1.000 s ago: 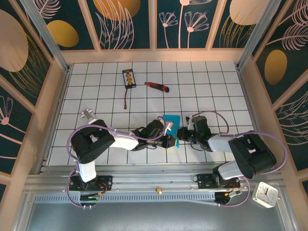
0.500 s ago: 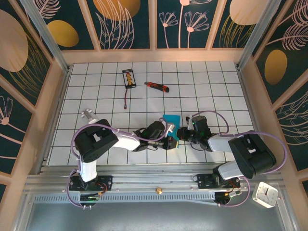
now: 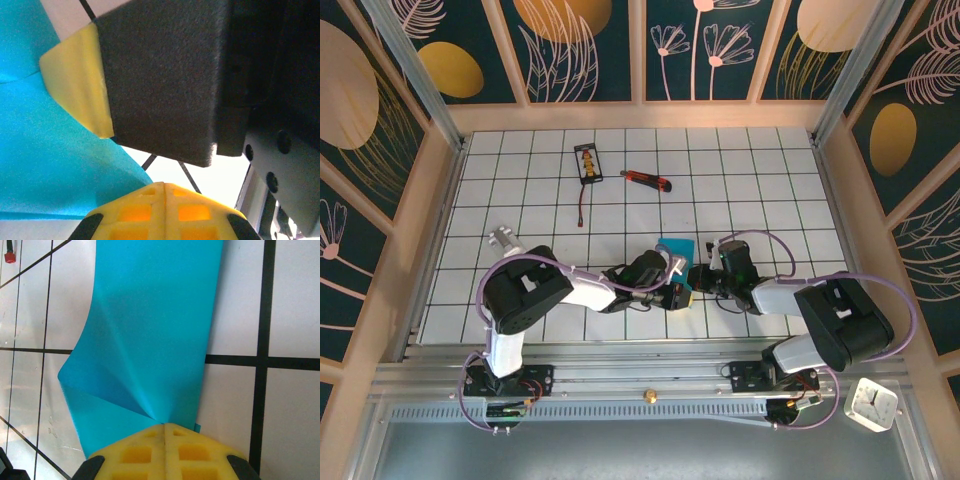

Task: Fold a paper plane with a square sheet of paper (pick it up from the middle)
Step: Third fold the triangle at the center of the table.

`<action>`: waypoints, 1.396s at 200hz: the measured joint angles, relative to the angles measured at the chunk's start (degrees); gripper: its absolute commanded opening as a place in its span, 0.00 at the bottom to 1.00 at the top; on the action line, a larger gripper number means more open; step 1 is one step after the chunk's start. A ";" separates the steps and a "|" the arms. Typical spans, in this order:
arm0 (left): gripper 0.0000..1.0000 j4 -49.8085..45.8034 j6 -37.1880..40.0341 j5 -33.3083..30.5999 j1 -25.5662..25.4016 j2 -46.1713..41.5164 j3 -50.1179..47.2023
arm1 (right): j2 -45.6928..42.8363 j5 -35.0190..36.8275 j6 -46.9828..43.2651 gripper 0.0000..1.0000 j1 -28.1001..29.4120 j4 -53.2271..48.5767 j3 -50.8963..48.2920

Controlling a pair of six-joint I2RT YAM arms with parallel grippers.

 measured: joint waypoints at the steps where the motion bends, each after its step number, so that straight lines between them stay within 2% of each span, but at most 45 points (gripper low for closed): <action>1: 0.00 -0.04 -0.02 0.00 0.00 0.00 0.00 | 0.00 0.00 -0.02 0.00 0.00 0.00 0.00; 181: 0.00 -0.79 -0.02 0.63 -0.44 1.66 1.14 | 0.11 0.11 1.36 0.00 0.00 -0.28 0.17; 235: 0.00 0.70 -0.68 -0.02 -0.74 -2.47 -4.09 | 0.13 0.13 1.49 0.00 -0.02 -0.28 0.17; 279: 0.00 1.16 -1.29 -0.02 -0.74 -2.95 -4.46 | 0.15 0.13 1.46 0.00 0.00 -0.28 0.17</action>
